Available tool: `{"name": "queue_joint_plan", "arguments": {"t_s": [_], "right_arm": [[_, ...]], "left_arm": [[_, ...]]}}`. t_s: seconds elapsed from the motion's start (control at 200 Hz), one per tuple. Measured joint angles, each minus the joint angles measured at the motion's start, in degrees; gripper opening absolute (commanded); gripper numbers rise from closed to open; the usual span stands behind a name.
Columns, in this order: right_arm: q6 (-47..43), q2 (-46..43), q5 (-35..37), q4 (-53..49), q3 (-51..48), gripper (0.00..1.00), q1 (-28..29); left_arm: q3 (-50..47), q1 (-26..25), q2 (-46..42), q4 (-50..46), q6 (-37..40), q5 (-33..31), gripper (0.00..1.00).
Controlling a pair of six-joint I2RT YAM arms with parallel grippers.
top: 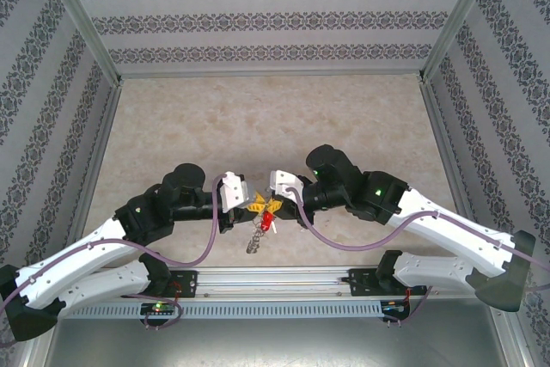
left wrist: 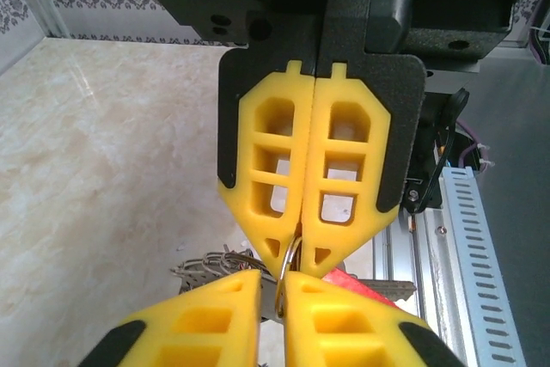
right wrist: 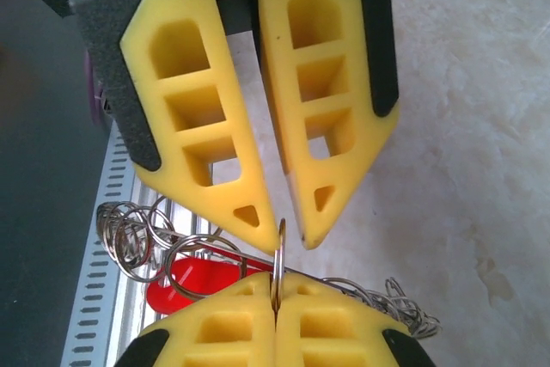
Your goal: Put the keys on the keyring
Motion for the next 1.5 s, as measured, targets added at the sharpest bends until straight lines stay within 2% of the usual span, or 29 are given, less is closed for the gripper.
{"name": "queue_joint_plan", "arguments": {"t_s": [0.195, 0.265, 0.39, 0.495, 0.655, 0.874, 1.204, 1.359, 1.499], "right_arm": [[-0.46, 0.0, -0.07, -0.59, 0.52, 0.0, 0.11], [-0.7, 0.0, 0.02, -0.66, 0.52, 0.0, 0.35], [-0.94, -0.02, -0.07, -1.09, 0.55, 0.0, 0.35], [-0.59, -0.04, -0.66, -0.7, 0.52, 0.23, 0.46], [1.86, -2.25, -1.14, 2.62, -1.01, 0.35, 0.72], [7.78, -7.43, -1.73, 9.07, -7.04, 0.32, 0.72], [14.29, -11.19, -4.68, 17.18, -12.41, 0.3, 0.72], [15.52, -12.59, -5.64, 20.04, -13.35, 0.24, 0.72], [15.8, -13.88, -6.12, 21.55, -13.64, 0.3, 0.72]], "left_arm": [[0.22, -0.46, 0.57, 0.02, -0.02, 0.44, 0.11], [0.22, -0.55, 0.72, 0.02, 0.0, 0.72, 0.0], [0.2, -0.79, 0.68, 0.04, -0.22, 1.27, 0.0], [-0.92, -0.79, -0.68, 1.25, -0.57, 1.55, 0.0], [-3.67, -0.83, -5.64, 3.65, -1.6, 2.05, 0.0], [-6.93, -0.83, -9.49, 10.08, -3.45, 4.22, 0.0], [-13.16, -0.52, -10.29, 23.02, -9.16, 7.23, 0.0], [-15.26, -0.33, -10.32, 28.59, -12.26, 7.98, 0.0], [-15.52, -0.2, -10.6, 30.97, -13.64, 8.0, 0.0]]}}
